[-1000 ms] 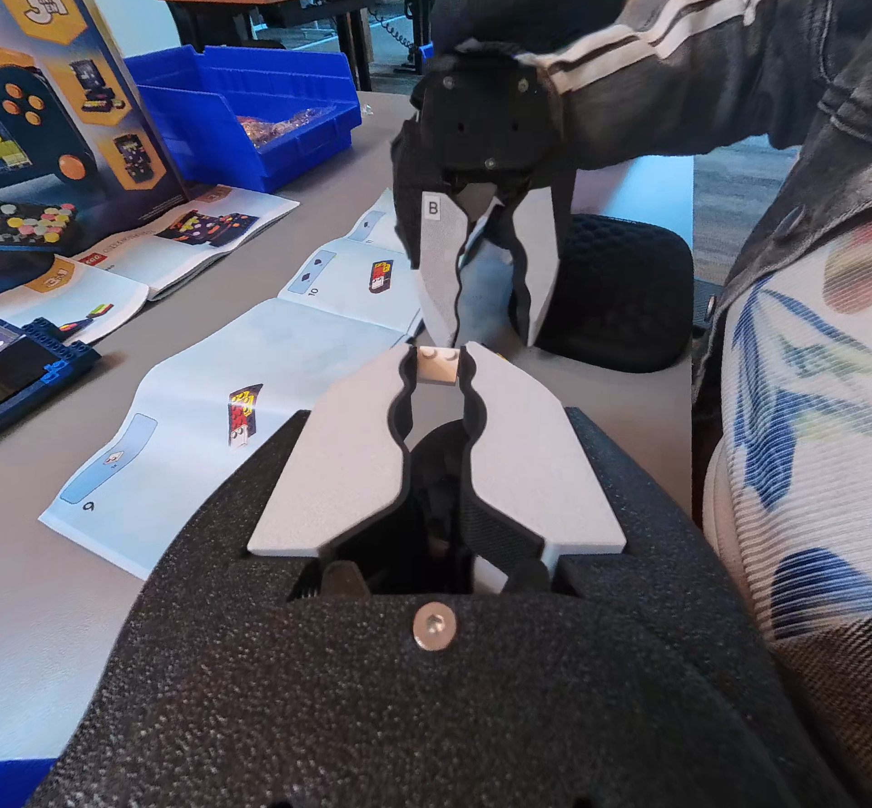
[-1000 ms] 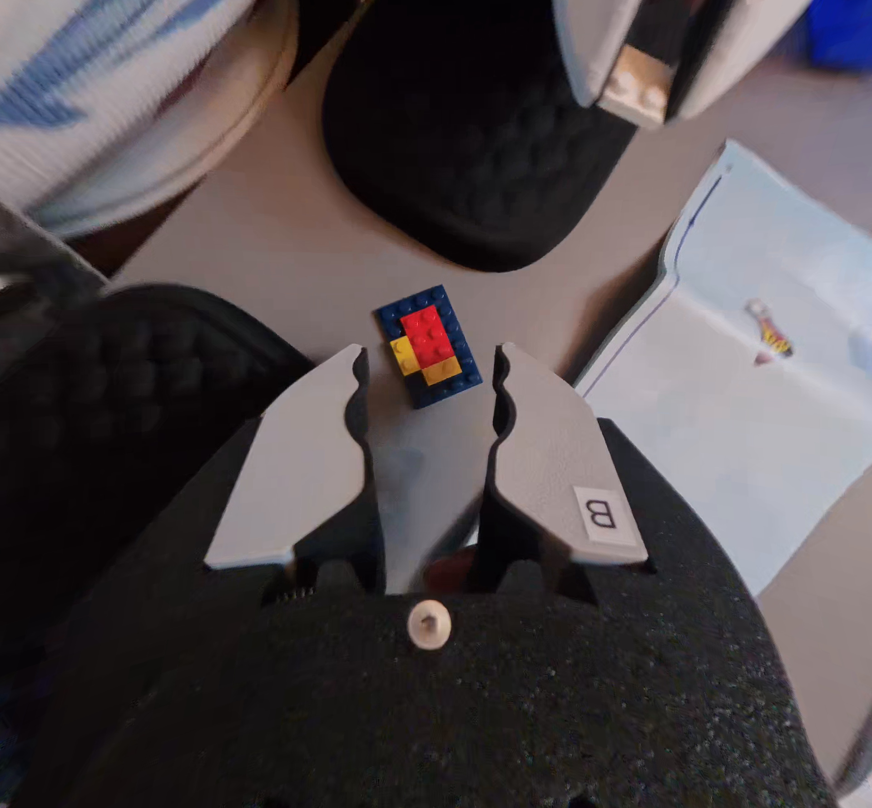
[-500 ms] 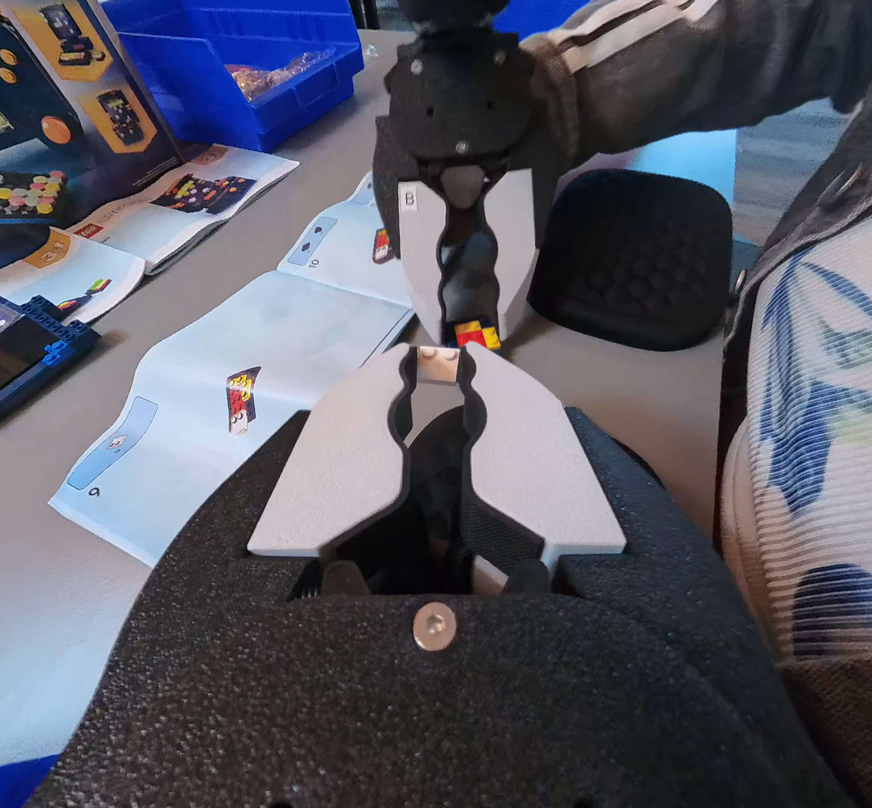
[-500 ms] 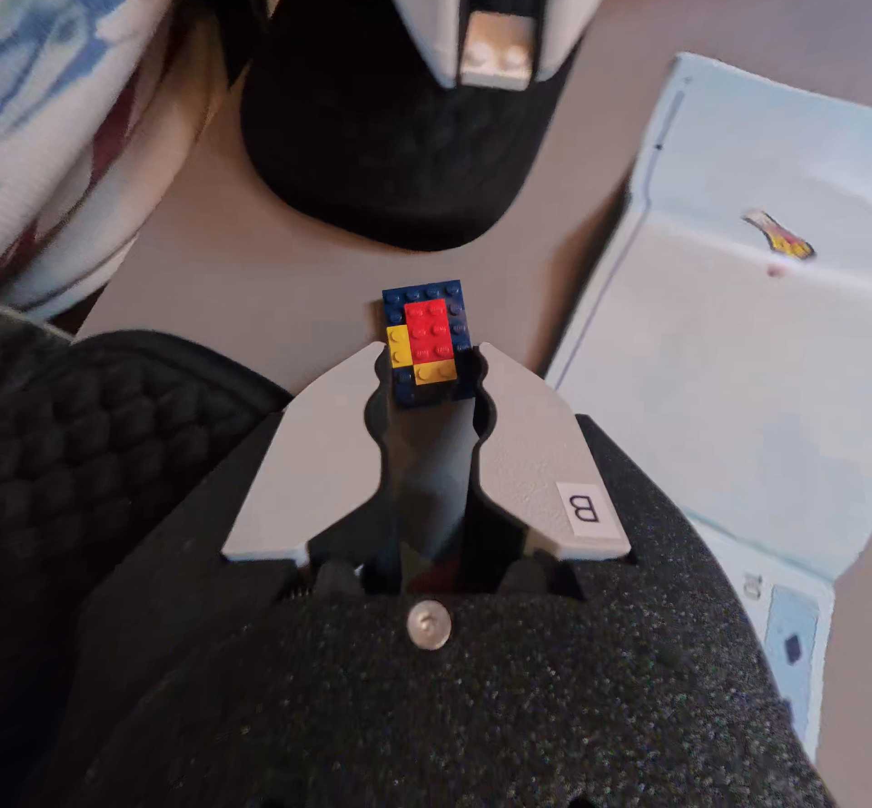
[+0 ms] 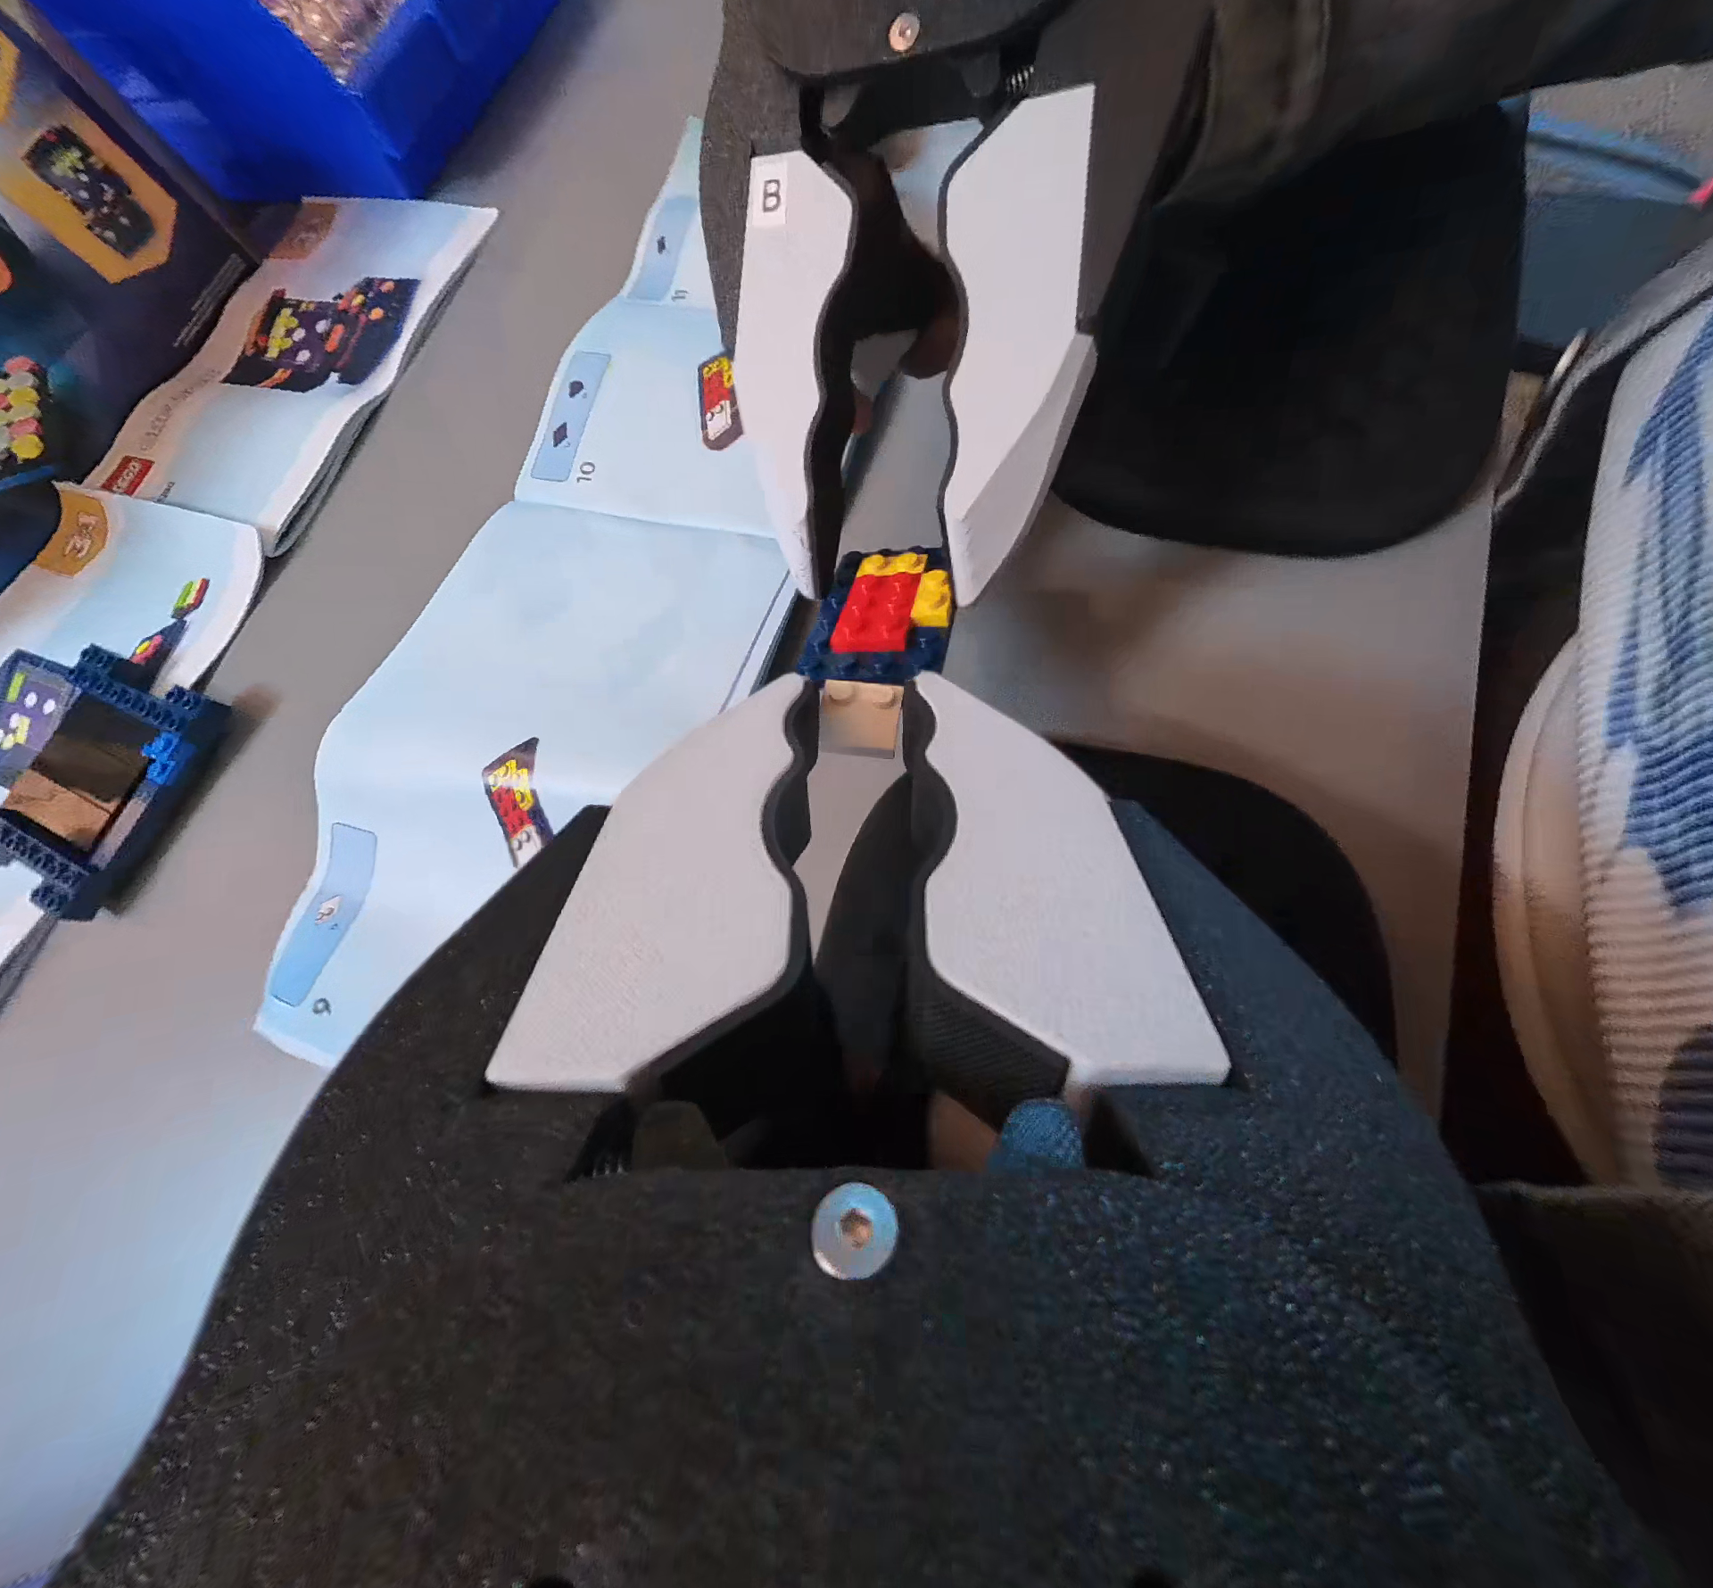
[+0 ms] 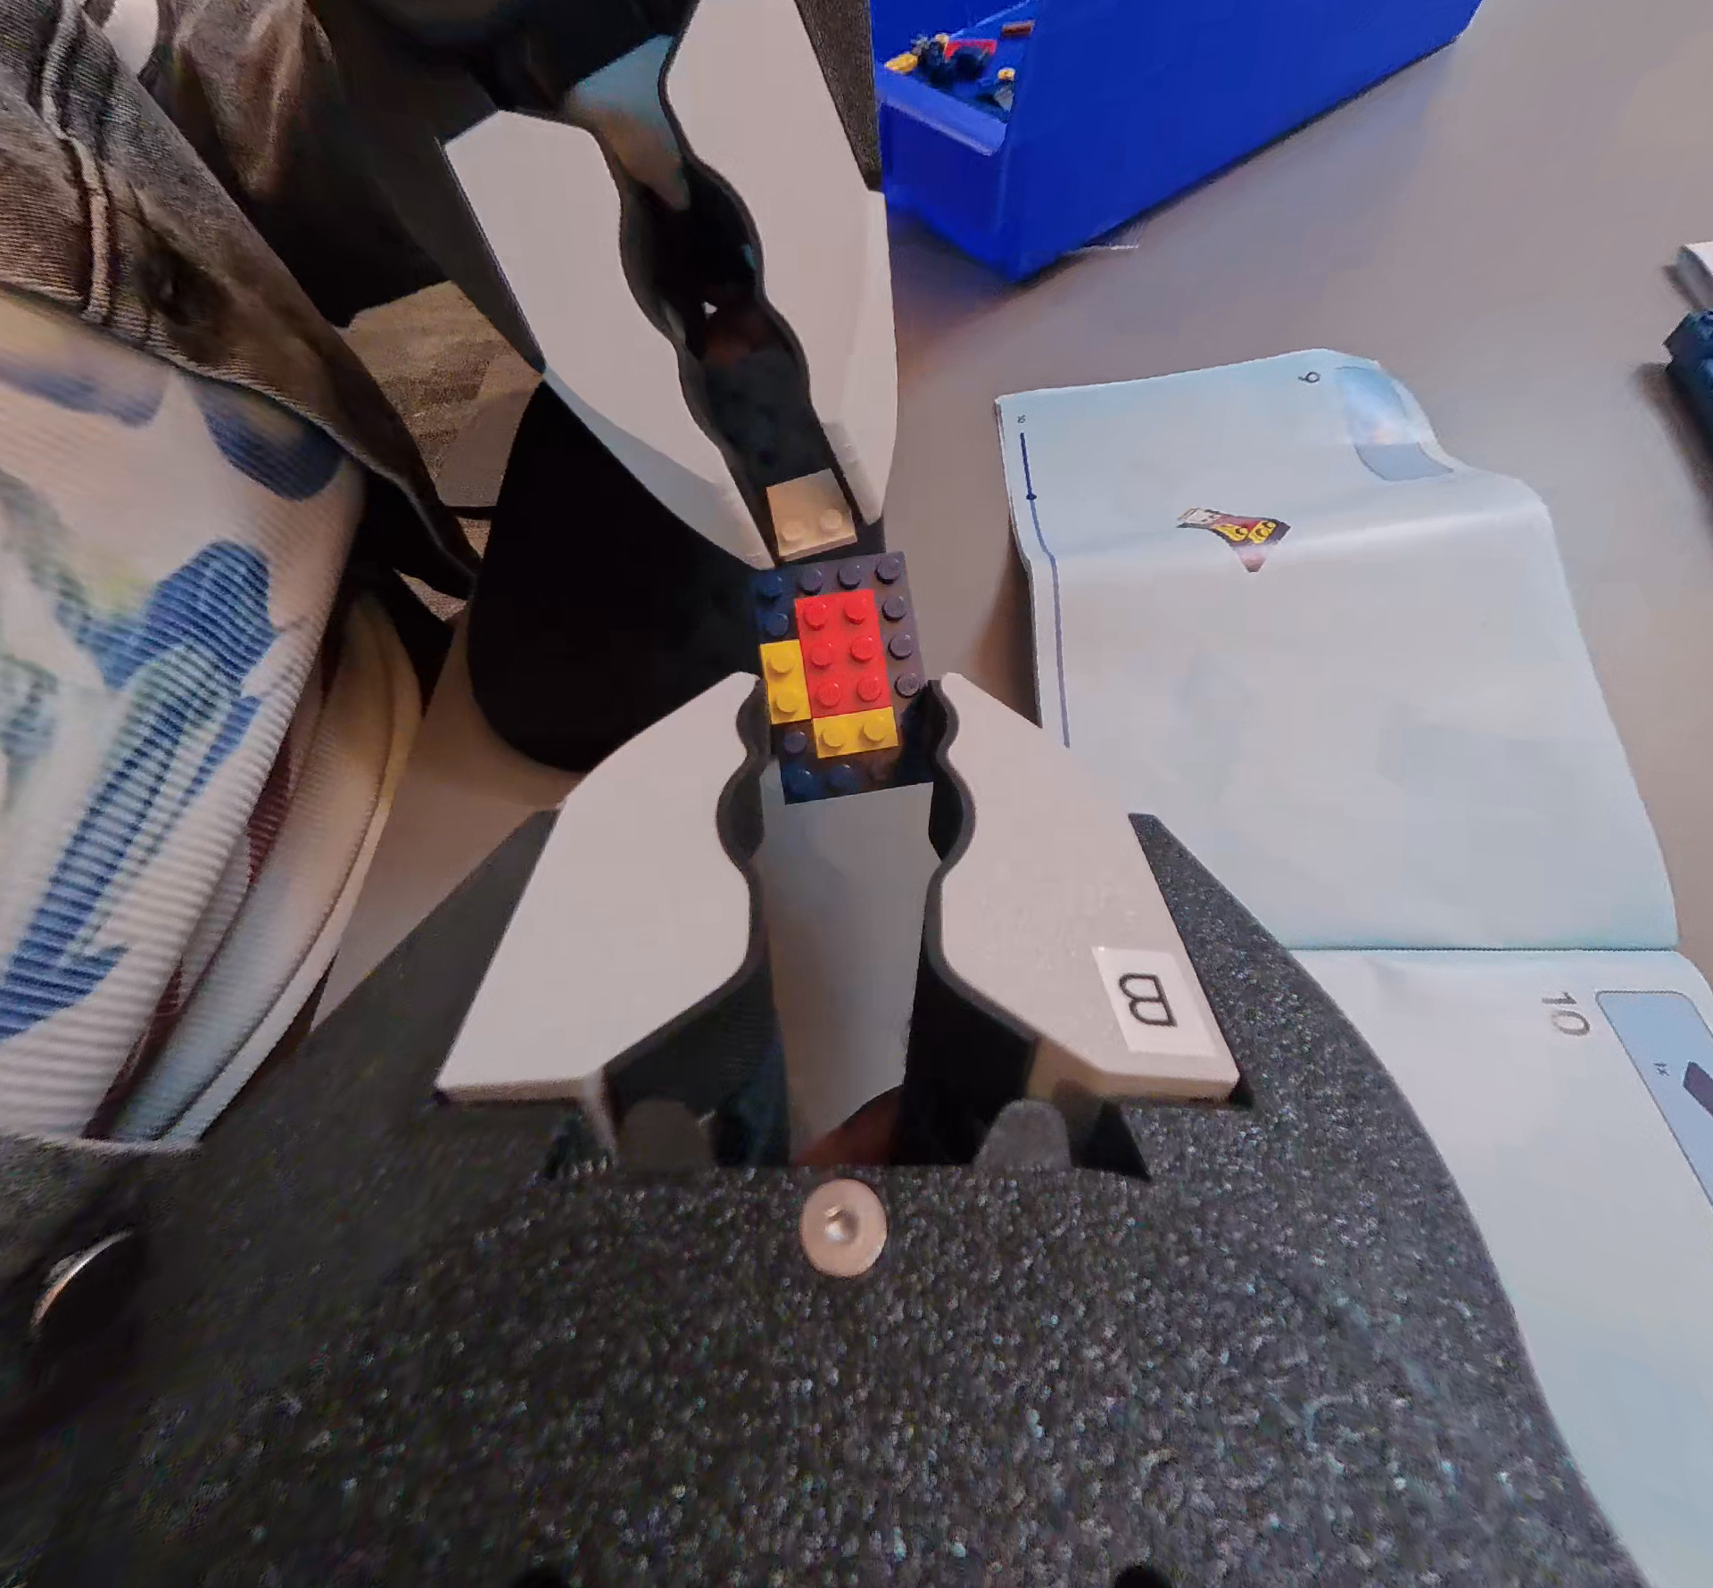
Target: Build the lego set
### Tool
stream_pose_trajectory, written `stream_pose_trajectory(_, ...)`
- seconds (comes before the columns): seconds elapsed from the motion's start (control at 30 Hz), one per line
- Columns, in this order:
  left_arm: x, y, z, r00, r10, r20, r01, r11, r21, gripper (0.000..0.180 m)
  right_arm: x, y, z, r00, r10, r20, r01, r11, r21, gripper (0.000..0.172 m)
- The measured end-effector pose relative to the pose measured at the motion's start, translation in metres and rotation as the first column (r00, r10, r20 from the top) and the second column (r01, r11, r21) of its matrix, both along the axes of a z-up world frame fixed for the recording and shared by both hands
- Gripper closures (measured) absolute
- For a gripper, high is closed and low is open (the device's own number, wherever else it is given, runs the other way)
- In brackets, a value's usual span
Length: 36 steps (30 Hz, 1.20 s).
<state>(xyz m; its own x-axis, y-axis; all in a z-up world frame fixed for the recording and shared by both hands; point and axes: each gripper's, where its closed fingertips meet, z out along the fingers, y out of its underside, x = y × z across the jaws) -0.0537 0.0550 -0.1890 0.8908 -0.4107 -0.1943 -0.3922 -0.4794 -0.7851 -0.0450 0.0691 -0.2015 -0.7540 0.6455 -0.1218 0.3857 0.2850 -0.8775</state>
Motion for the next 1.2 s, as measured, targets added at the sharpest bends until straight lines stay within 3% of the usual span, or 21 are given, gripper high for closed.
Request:
stream_pose_trajectory(0.3,0.0,0.007,0.008,0.999,-0.029,0.026,0.034,0.981,-0.189,0.164,-0.005,0.0,0.008,0.989,-0.043,-0.142,0.048,0.998,0.031,0.14)
stream_pose_trajectory(0.47,-0.004,0.013,0.008,0.998,-0.039,-0.052,0.024,0.965,-0.262,0.164,-0.006,0.002,0.009,0.986,-0.067,-0.151,0.07,0.997,0.015,0.14)
stream_pose_trajectory(1.2,0.003,0.016,0.02,0.99,-0.074,-0.118,0.033,0.947,-0.319,0.163,-0.002,0.005,0.023,0.972,-0.087,-0.217,0.081,0.996,-0.04,0.14)
